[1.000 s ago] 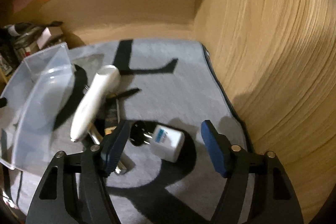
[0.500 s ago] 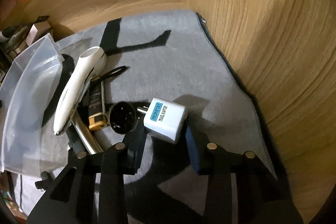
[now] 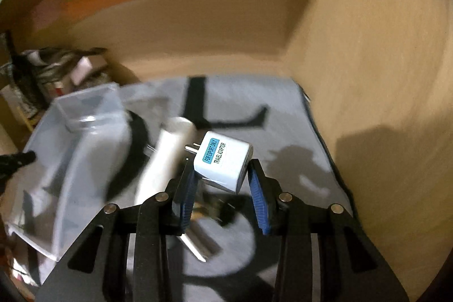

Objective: Organize rigid objects
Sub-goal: 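Close the right gripper on the white travel adapter plug, then carry the adapter into the clear box and open the right gripper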

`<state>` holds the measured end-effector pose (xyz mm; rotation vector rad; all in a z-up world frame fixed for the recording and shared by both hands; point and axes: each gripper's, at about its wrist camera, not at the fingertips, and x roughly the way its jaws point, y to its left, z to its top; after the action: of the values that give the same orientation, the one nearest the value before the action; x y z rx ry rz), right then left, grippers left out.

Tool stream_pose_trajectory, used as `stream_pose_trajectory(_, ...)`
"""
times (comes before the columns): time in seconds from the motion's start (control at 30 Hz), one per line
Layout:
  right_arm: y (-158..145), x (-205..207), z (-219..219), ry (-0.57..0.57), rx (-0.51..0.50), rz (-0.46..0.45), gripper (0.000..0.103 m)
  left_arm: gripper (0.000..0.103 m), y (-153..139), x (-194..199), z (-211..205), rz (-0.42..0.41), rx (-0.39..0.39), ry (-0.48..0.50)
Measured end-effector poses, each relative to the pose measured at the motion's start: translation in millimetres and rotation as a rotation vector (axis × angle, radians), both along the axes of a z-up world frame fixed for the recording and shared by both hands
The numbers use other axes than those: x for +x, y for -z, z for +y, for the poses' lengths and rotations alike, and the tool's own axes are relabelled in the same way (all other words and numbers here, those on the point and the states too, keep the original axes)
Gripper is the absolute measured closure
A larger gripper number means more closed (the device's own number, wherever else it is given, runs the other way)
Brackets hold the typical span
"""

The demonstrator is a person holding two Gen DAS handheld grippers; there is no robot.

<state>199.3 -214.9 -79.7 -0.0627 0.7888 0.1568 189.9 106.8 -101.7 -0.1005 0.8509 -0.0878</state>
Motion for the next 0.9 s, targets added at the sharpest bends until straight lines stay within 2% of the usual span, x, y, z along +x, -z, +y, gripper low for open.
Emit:
stream_pose_trajectory(0.2, -12.0, 8.8, 40.1, -0.124, 0.022, -0.052, 0.07, 0.09, 0.3, 0.0, -0.7, -0.004, 0.007, 0.002)
stream_pose_trajectory(0.47, -14.4, 14.8, 92.5, -0.269, 0.015, -0.055, 0.07, 0.089, 1.4, -0.4, -0.7, -0.016, 0.009, 0.005)
stream_pose_trajectory(0.73, 1.3, 27.3, 141.3, -0.368, -0.014, 0.014, 0.07, 0.089, 2.1, 0.1, 1.3, -0.026, 0.013, 0.017)
stream_pose_trajectory(0.9, 17.9, 32.8, 171.6, -0.43, -0.096, 0.067, 0.07, 0.089, 1.8, -0.2, 2.2, -0.029, 0.006, 0.027)
